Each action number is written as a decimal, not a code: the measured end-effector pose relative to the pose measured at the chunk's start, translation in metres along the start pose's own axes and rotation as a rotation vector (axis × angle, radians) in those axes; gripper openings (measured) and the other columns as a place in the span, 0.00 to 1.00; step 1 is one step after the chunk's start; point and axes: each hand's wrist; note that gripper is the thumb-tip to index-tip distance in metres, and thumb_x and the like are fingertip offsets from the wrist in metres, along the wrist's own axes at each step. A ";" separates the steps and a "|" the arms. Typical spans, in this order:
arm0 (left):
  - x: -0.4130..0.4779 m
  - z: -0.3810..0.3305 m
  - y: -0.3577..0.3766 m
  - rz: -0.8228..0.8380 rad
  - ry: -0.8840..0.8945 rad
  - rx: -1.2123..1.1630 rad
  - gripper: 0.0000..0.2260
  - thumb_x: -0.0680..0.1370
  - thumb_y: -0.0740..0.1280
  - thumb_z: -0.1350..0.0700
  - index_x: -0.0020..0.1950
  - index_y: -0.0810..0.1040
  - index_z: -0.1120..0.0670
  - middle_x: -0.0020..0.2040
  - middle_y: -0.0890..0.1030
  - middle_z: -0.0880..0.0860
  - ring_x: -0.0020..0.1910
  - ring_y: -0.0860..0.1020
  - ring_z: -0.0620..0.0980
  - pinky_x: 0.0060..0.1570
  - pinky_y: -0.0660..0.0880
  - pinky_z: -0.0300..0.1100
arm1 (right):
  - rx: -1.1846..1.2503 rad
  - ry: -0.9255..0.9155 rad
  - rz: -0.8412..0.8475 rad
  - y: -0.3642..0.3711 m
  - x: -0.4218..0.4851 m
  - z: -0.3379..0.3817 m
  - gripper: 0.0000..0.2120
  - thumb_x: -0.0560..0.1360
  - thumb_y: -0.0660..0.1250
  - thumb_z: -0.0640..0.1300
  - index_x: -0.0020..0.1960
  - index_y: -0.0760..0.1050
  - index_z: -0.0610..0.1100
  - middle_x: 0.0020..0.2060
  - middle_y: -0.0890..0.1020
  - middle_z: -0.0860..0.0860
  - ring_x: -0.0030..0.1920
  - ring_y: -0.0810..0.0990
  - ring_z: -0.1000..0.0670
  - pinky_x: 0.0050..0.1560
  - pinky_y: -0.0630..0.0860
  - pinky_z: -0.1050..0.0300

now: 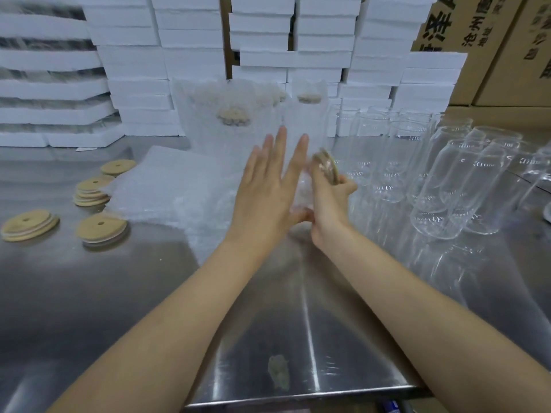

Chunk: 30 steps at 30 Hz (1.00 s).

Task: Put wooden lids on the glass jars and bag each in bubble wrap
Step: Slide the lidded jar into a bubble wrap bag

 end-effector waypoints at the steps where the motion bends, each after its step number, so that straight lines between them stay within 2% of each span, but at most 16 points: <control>1: 0.000 0.005 0.001 0.044 -0.042 0.040 0.52 0.68 0.67 0.32 0.76 0.37 0.50 0.79 0.45 0.60 0.78 0.46 0.59 0.74 0.40 0.52 | -0.021 -0.051 -0.049 -0.005 0.006 0.006 0.28 0.70 0.72 0.58 0.60 0.60 0.50 0.57 0.77 0.52 0.50 0.79 0.54 0.50 0.79 0.49; 3: -0.004 0.014 0.004 0.110 -0.096 0.075 0.54 0.65 0.63 0.26 0.78 0.38 0.51 0.79 0.46 0.58 0.78 0.45 0.58 0.74 0.39 0.55 | -0.010 -0.127 -0.126 -0.015 0.014 0.019 0.26 0.71 0.72 0.59 0.59 0.61 0.52 0.58 0.76 0.56 0.48 0.77 0.57 0.48 0.80 0.48; 4: -0.006 0.016 0.005 0.140 -0.112 0.055 0.55 0.65 0.63 0.26 0.78 0.39 0.51 0.79 0.49 0.58 0.78 0.48 0.57 0.75 0.41 0.55 | 0.010 -0.146 -0.132 -0.018 0.017 0.024 0.24 0.71 0.72 0.59 0.57 0.62 0.54 0.55 0.76 0.59 0.46 0.77 0.59 0.46 0.81 0.49; 6: -0.009 0.017 0.005 0.129 -0.125 -0.010 0.52 0.67 0.68 0.31 0.79 0.44 0.53 0.77 0.57 0.58 0.76 0.56 0.57 0.74 0.51 0.52 | 0.002 -0.172 -0.069 -0.019 0.014 0.027 0.21 0.71 0.70 0.61 0.56 0.63 0.56 0.47 0.75 0.68 0.41 0.78 0.66 0.35 0.82 0.57; 7: -0.010 0.017 0.004 0.087 -0.126 -0.029 0.49 0.68 0.71 0.35 0.79 0.49 0.54 0.75 0.62 0.58 0.73 0.61 0.57 0.72 0.57 0.51 | -0.038 -0.189 -0.016 -0.017 0.011 0.026 0.21 0.72 0.70 0.61 0.56 0.64 0.56 0.47 0.74 0.70 0.40 0.77 0.68 0.31 0.79 0.61; 9: -0.008 0.017 0.004 0.018 -0.133 -0.032 0.44 0.68 0.73 0.40 0.76 0.59 0.57 0.69 0.69 0.58 0.67 0.68 0.58 0.65 0.65 0.49 | -0.131 -0.213 0.087 -0.012 0.005 0.019 0.22 0.73 0.70 0.59 0.58 0.62 0.54 0.52 0.74 0.69 0.45 0.76 0.69 0.31 0.76 0.63; 11: -0.008 0.017 0.003 0.000 -0.144 -0.022 0.43 0.67 0.75 0.43 0.75 0.61 0.59 0.66 0.72 0.58 0.63 0.71 0.59 0.59 0.68 0.49 | -0.183 -0.214 0.167 -0.008 0.000 0.010 0.23 0.73 0.72 0.57 0.57 0.61 0.52 0.54 0.74 0.64 0.42 0.78 0.69 0.33 0.77 0.62; 14: -0.008 0.017 0.001 -0.011 -0.151 -0.012 0.46 0.65 0.76 0.45 0.76 0.59 0.59 0.65 0.73 0.59 0.60 0.73 0.60 0.55 0.69 0.51 | -0.189 -0.199 0.253 -0.005 -0.005 0.003 0.21 0.73 0.74 0.52 0.53 0.62 0.51 0.52 0.76 0.56 0.38 0.81 0.66 0.33 0.78 0.64; 17: -0.007 0.018 -0.001 -0.033 -0.135 0.027 0.48 0.65 0.76 0.46 0.78 0.56 0.58 0.63 0.74 0.59 0.59 0.74 0.59 0.54 0.70 0.50 | -0.168 -0.187 0.328 -0.006 -0.008 0.002 0.20 0.73 0.73 0.52 0.53 0.63 0.49 0.52 0.77 0.55 0.42 0.83 0.63 0.37 0.79 0.64; 20: -0.007 0.022 -0.001 -0.075 -0.142 0.032 0.48 0.63 0.76 0.48 0.77 0.57 0.57 0.61 0.76 0.59 0.56 0.75 0.60 0.51 0.71 0.51 | -0.139 -0.172 0.389 -0.006 -0.009 0.002 0.16 0.75 0.69 0.55 0.51 0.65 0.49 0.52 0.78 0.52 0.47 0.83 0.58 0.41 0.79 0.61; 23: -0.006 0.028 0.001 -0.100 -0.171 -0.025 0.50 0.62 0.77 0.48 0.78 0.55 0.57 0.63 0.74 0.59 0.58 0.74 0.60 0.52 0.71 0.51 | -0.115 -0.161 0.440 -0.003 -0.009 0.001 0.12 0.79 0.64 0.57 0.47 0.67 0.49 0.50 0.78 0.53 0.52 0.81 0.56 0.51 0.79 0.56; 25: -0.005 0.032 0.002 -0.141 -0.215 -0.091 0.51 0.61 0.76 0.46 0.78 0.54 0.56 0.63 0.75 0.57 0.59 0.73 0.59 0.52 0.71 0.49 | -0.111 -0.185 0.471 -0.001 -0.010 0.003 0.11 0.81 0.60 0.54 0.44 0.67 0.50 0.46 0.79 0.56 0.50 0.80 0.58 0.53 0.77 0.57; 27: -0.002 0.033 0.000 -0.188 -0.321 -0.217 0.53 0.60 0.75 0.41 0.77 0.51 0.53 0.60 0.76 0.54 0.58 0.74 0.56 0.51 0.72 0.48 | -0.131 -0.238 0.495 0.000 -0.010 0.008 0.11 0.82 0.60 0.52 0.42 0.68 0.50 0.42 0.81 0.61 0.47 0.80 0.61 0.48 0.75 0.61; 28: -0.001 0.033 -0.002 -0.207 -0.381 -0.307 0.54 0.60 0.74 0.38 0.77 0.48 0.49 0.60 0.76 0.52 0.58 0.75 0.55 0.49 0.72 0.48 | -0.138 -0.277 0.500 -0.001 -0.009 0.012 0.09 0.80 0.61 0.51 0.42 0.70 0.50 0.42 0.81 0.62 0.47 0.80 0.62 0.47 0.75 0.63; 30: -0.002 0.031 -0.003 -0.246 -0.454 -0.471 0.53 0.59 0.71 0.33 0.76 0.44 0.42 0.62 0.75 0.50 0.58 0.75 0.54 0.48 0.73 0.46 | -0.144 -0.356 0.481 -0.003 -0.006 0.020 0.06 0.75 0.63 0.53 0.49 0.74 0.52 0.47 0.81 0.61 0.52 0.79 0.59 0.46 0.74 0.63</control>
Point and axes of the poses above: each hand's wrist, its own x-axis towards the middle knuckle, its own y-axis out of the palm, z = x × y
